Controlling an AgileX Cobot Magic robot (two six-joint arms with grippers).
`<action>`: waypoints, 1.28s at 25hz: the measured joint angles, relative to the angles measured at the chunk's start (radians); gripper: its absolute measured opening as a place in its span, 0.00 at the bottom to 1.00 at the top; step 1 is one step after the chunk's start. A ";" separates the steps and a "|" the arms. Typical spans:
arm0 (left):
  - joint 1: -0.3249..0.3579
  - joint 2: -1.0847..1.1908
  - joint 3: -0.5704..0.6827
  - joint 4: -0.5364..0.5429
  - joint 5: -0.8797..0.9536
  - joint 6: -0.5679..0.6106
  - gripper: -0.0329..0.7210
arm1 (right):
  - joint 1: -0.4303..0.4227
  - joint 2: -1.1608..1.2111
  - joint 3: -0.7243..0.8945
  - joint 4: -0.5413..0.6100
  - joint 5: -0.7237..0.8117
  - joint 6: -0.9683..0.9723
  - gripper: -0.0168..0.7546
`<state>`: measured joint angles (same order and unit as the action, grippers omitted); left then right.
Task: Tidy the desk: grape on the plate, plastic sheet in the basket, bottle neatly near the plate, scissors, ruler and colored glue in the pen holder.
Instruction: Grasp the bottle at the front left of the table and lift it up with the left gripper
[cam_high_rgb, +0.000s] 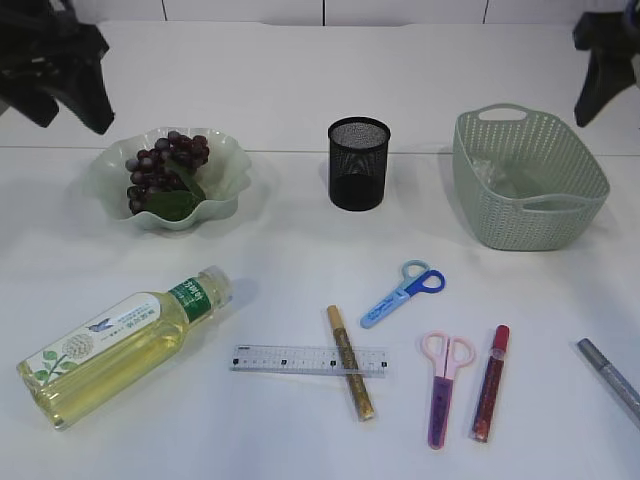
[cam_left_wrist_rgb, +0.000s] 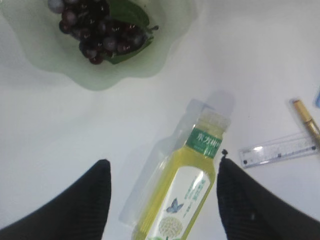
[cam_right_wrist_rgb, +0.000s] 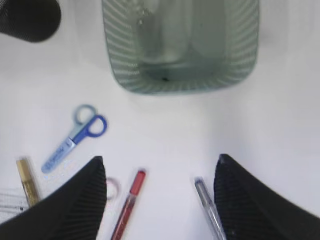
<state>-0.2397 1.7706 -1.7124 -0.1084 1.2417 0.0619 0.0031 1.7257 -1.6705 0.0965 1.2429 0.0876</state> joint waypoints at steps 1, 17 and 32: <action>-0.007 -0.024 0.039 0.007 0.000 0.014 0.69 | 0.000 -0.035 0.052 0.000 0.000 0.000 0.70; -0.243 -0.038 0.292 0.158 -0.009 0.118 0.86 | 0.000 -0.287 0.347 0.017 0.000 -0.004 0.70; -0.243 -0.008 0.292 0.158 -0.010 0.119 0.89 | 0.000 -0.287 0.347 0.017 0.000 -0.009 0.70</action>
<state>-0.4828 1.7622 -1.4203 0.0499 1.2320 0.1811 0.0031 1.4388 -1.3235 0.1135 1.2429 0.0787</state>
